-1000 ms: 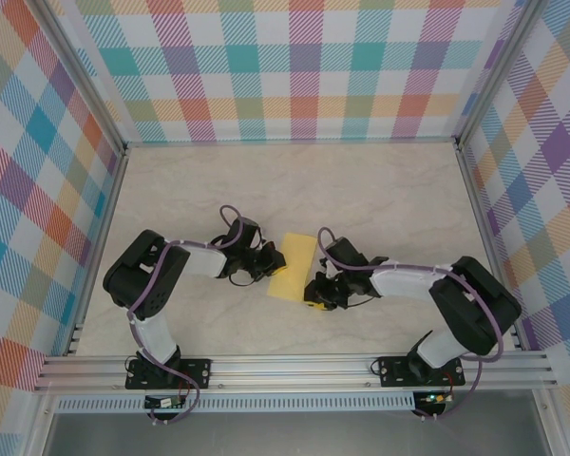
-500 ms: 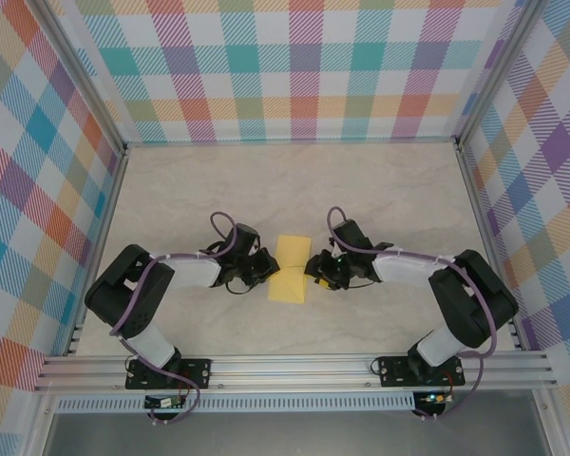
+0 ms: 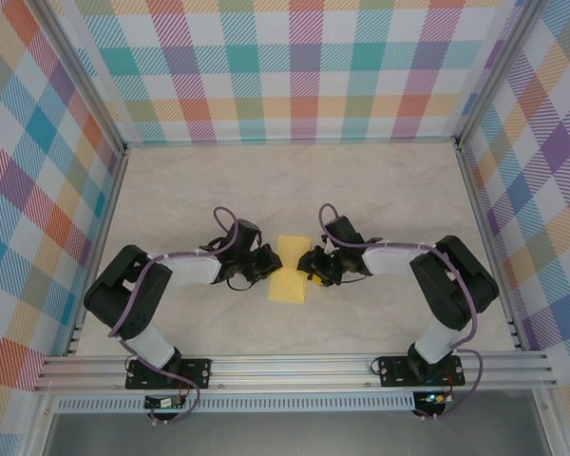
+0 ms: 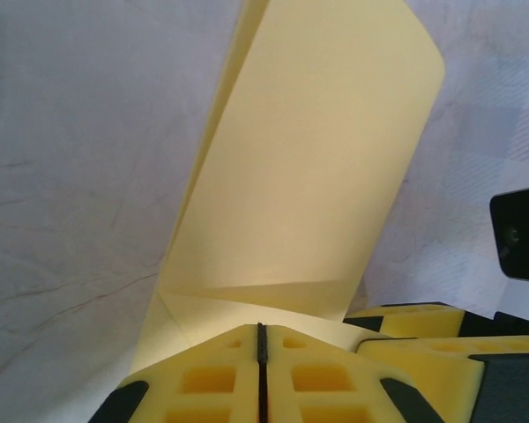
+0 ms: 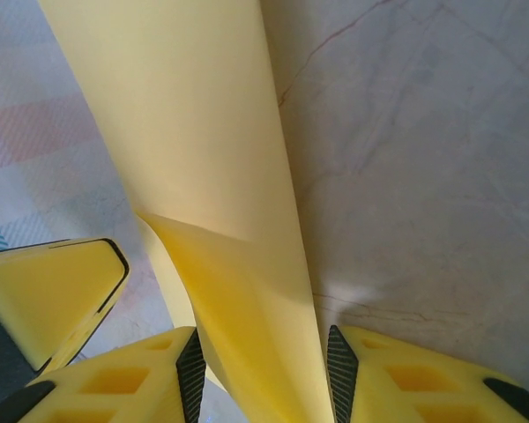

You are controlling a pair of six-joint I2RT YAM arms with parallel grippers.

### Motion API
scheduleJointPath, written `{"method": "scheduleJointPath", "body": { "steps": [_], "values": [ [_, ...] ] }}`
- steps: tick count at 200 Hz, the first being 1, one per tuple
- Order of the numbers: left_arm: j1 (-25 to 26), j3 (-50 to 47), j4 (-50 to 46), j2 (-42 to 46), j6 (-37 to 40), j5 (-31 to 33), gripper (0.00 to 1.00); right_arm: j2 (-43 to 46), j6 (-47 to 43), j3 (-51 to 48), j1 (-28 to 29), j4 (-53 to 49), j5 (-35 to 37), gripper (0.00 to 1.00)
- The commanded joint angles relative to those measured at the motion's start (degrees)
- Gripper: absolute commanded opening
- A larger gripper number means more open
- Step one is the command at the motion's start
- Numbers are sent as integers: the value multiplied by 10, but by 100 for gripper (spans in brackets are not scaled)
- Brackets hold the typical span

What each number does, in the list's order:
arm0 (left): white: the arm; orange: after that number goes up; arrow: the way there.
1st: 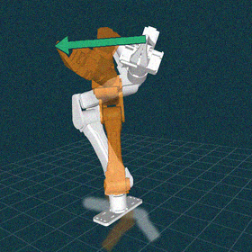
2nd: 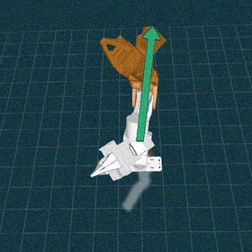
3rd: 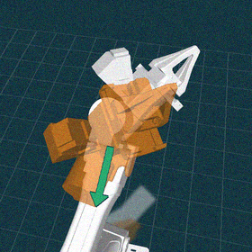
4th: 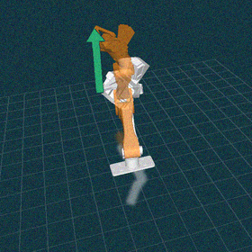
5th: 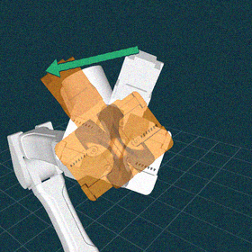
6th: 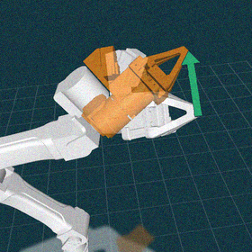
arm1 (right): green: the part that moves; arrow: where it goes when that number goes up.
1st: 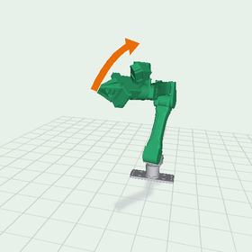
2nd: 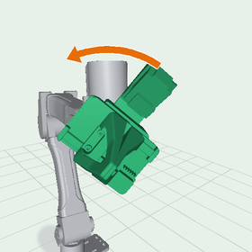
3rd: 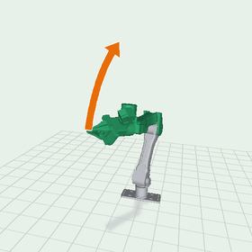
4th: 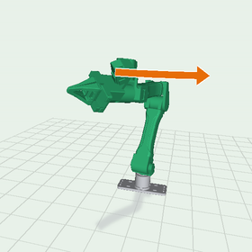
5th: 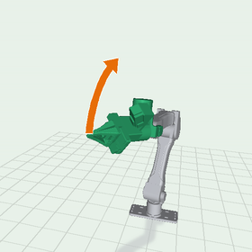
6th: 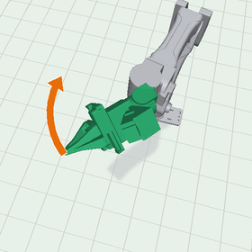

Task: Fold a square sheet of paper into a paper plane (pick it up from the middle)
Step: Turn over the paper at the center of the table.

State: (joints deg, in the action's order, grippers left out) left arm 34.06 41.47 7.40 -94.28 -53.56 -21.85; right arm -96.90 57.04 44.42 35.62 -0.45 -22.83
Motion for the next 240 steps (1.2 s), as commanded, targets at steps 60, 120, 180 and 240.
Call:
{"method": "scheduleJointPath", "body": {
  "steps": [60,120,180,240],
  "values": [
    [3,23,-10,-51,14,-17,5,-13,9,-1,0,25,-18,45],
    [3,17,-3,-61,8,-15,5,-4,3,-7,-1,61,-43,47],
    [2,15,-18,-29,9,3,6,-12,-10,-15,0,67,-43,46],
    [2,3,-21,-11,4,21,8,-14,-59,-25,0,77,-59,43]
  ]
}}
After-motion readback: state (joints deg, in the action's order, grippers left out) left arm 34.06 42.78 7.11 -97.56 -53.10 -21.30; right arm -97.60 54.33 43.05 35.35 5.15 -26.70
